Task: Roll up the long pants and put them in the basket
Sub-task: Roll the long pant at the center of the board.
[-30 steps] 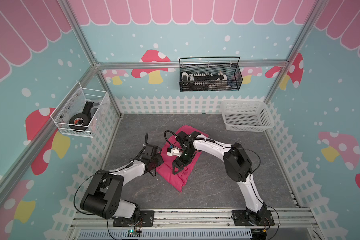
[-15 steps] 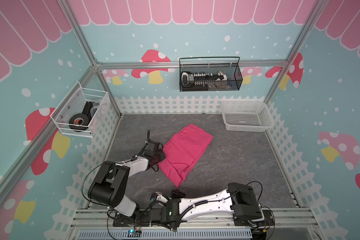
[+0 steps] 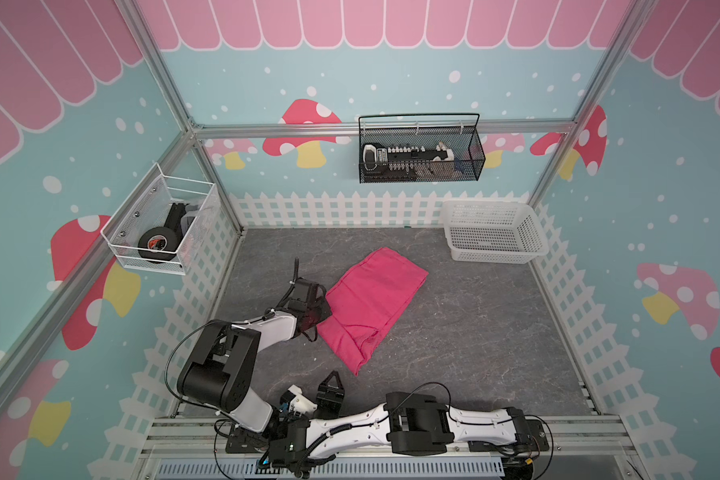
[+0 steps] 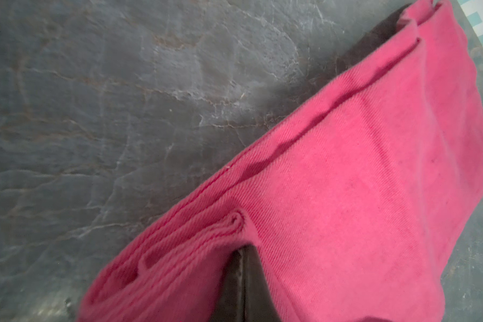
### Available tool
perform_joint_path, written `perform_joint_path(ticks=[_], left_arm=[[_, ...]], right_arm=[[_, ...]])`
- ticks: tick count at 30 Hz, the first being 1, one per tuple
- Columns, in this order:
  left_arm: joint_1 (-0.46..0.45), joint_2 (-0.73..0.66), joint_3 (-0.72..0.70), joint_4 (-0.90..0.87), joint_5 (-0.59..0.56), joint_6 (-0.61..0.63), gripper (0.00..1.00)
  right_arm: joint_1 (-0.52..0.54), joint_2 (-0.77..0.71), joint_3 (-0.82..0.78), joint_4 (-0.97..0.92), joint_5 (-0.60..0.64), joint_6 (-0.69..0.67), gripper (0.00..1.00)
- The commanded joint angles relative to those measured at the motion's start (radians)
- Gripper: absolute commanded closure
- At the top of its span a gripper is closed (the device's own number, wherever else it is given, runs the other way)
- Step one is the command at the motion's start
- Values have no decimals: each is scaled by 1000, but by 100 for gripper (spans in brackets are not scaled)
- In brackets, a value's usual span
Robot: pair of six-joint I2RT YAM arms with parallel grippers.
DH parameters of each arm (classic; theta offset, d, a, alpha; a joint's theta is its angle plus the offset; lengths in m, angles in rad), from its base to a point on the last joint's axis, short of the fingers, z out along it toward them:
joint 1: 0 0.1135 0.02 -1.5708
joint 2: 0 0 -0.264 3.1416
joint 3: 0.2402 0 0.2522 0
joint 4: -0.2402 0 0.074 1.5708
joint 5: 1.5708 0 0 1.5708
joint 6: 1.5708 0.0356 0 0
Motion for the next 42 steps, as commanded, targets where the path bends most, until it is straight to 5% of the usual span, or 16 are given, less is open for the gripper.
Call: perform_joint_path(ticks=[1,12,13,15,17,24,33,42], left_arm=[[-4,39,-16,-83,24,17,100],[1,51,-21,-79,26,9,100],[1,49,-20,-81,27,9,100],[2,48,-18,-85,30,9,100],[3,42,-16,-89,38,10,100],[10,-90,-7,-138,-6,-19,90],[23,-641,99,-552,-531,-44,82],[39,-703,169,-689,-475,20,82]], right_arm=[[-106,51,-3,-42,28,63,27],[-252,-36,-265,225,28,-93,29],[-258,-37,-275,240,24,-106,35],[-266,-34,-288,262,27,-119,70],[-269,-31,-288,263,33,-116,95],[-270,-68,-293,296,-22,-170,100],[-276,-299,-229,259,-561,-421,100],[-354,-359,-9,45,-1136,-479,100]])
